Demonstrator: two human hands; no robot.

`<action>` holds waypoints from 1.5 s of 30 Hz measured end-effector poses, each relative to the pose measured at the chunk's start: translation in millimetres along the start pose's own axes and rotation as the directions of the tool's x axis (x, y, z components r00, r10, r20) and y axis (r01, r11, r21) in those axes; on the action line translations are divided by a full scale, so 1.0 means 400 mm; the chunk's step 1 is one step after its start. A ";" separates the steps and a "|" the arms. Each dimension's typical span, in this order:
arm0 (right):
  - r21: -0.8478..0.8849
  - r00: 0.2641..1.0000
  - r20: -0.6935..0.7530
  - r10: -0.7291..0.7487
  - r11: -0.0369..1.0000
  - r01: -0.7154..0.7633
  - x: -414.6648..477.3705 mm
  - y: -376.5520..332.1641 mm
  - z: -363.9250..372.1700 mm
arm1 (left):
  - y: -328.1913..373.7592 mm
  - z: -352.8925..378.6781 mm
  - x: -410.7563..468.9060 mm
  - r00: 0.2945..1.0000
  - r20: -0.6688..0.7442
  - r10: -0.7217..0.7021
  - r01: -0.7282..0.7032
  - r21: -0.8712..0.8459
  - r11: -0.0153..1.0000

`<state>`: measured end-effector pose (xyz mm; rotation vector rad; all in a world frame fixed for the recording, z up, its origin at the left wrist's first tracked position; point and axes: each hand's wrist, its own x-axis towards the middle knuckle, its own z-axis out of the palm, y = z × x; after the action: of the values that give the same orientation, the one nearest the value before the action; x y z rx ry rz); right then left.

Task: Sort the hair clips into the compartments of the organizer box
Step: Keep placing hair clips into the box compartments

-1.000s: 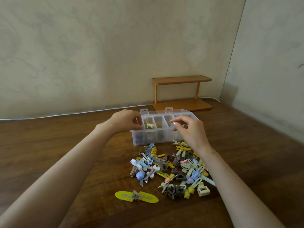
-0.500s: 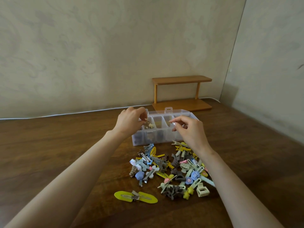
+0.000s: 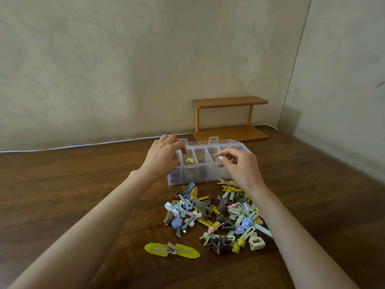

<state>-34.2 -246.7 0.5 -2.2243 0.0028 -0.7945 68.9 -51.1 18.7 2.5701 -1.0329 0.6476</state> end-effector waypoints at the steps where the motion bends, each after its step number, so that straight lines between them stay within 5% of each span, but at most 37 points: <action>1: 0.002 1.000 0.000 0.001 1.000 -0.001 0.000 0.000 0.000 | 0.001 -0.001 0.000 1.000 -0.023 0.004 -0.004 -0.026 1.000; 5: 0.002 1.000 -0.002 0.002 1.000 -0.002 0.000 0.001 0.000 | 0.003 -0.007 -0.004 0.991 0.110 0.075 -0.078 0.022 0.997; 10: -0.002 1.000 0.001 0.004 1.000 -0.004 0.000 0.001 0.000 | 0.000 -0.007 -0.007 0.999 -0.006 0.048 -0.048 0.027 0.998; 18: -0.013 0.996 0.085 0.041 0.999 -0.040 -0.001 -0.016 -0.023 | 0.007 -0.003 -0.011 0.993 0.121 0.018 -0.019 0.004 1.000; 20: -0.096 0.951 0.296 0.090 0.993 -0.064 -0.001 -0.026 -0.045 | 0.012 -0.003 -0.016 0.995 0.097 0.001 0.000 -0.011 1.000; 23: -0.189 0.787 0.592 0.171 0.979 -0.071 -0.003 -0.033 -0.065 | 0.037 -0.012 -0.031 0.997 -0.072 -0.039 0.032 -0.096 0.995; 29: -0.142 0.648 0.747 0.147 0.988 -0.060 -0.014 -0.034 -0.030 | 0.074 -0.013 -0.050 0.989 -0.150 -0.008 -0.021 -0.190 0.982; 38: 0.099 0.832 0.549 0.081 0.982 -0.161 -0.005 -0.032 -0.036 | 0.061 -0.041 -0.048 0.991 -0.126 -0.053 0.014 -0.293 0.956; 45: 0.279 0.884 0.455 0.103 0.927 -0.252 -0.001 -0.034 -0.035 | 0.096 -0.042 -0.056 0.985 0.171 0.021 0.065 -0.483 0.873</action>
<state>-45.4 -246.2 16.5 -1.9942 -0.1295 -0.1644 22.7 -57.9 25.6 2.2070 -1.0558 0.1267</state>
